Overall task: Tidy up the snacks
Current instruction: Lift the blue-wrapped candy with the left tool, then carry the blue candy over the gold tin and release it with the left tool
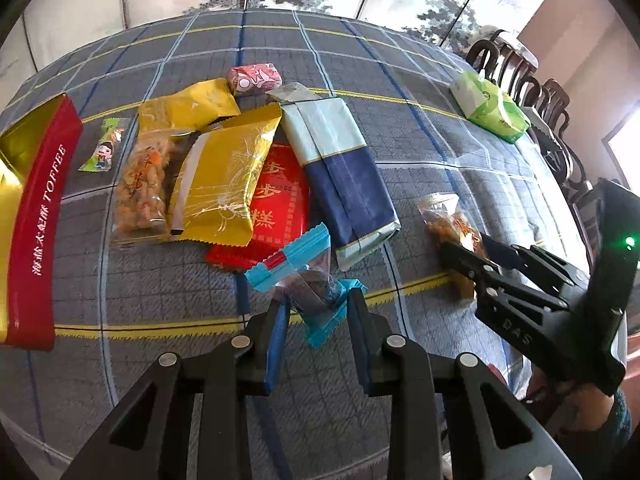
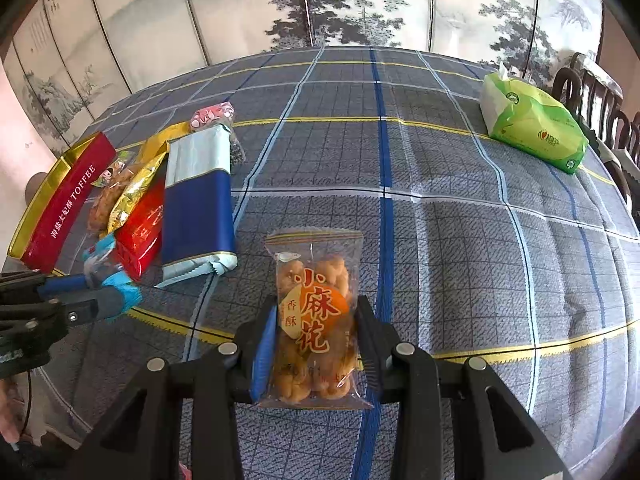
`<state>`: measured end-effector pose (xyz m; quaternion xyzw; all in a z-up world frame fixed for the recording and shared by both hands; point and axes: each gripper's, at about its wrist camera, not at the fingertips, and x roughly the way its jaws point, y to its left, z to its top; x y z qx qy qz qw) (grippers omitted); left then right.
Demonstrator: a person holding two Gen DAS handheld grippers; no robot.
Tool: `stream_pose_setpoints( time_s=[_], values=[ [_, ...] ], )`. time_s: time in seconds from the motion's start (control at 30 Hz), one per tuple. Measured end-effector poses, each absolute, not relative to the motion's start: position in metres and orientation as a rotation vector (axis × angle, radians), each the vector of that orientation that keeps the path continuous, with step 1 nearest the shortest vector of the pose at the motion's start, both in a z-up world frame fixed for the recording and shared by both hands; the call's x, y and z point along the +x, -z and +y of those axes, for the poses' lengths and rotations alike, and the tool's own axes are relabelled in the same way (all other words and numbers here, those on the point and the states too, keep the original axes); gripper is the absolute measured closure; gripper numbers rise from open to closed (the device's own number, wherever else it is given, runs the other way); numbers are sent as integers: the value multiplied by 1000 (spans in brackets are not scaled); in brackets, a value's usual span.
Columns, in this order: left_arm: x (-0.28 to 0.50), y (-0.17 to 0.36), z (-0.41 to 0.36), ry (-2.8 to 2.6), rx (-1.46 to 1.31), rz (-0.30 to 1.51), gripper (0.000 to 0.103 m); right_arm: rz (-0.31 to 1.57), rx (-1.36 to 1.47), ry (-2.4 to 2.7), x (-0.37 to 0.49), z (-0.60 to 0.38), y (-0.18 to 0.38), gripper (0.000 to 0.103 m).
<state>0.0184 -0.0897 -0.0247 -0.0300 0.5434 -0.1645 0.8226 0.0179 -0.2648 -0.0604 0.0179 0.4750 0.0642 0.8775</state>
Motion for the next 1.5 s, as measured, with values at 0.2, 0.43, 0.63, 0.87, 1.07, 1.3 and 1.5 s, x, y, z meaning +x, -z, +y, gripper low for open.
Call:
stream_pose_setpoints(
  time_s=[0.2, 0.43, 0.63, 0.87, 1.07, 1.3, 1.5],
  values=[
    [13, 8, -77, 335, -40, 1118, 77, 998, 21, -117, 19, -260, 61, 66],
    [19, -14, -39, 277, -35, 1057, 77, 1012, 0, -99, 21, -256, 61, 66],
    [28, -27, 17, 175, -34, 1020, 77, 1027, -11, -76, 22, -254, 61, 66],
    [37, -28, 93, 24, -43, 1006, 77, 1041, -11, -45, 24, -250, 61, 66],
    [47, -10, 144, -73, -38, 1041, 77, 1058, -3, -14, 26, -247, 60, 66],
    [48, 13, 170, -86, -4, 1102, 77, 1075, 13, 25, 28, -244, 59, 66],
    [49, 25, 178, -77, 29, 1134, 77, 1069, 31, 62, 29, -240, 56, 66]
  ],
)
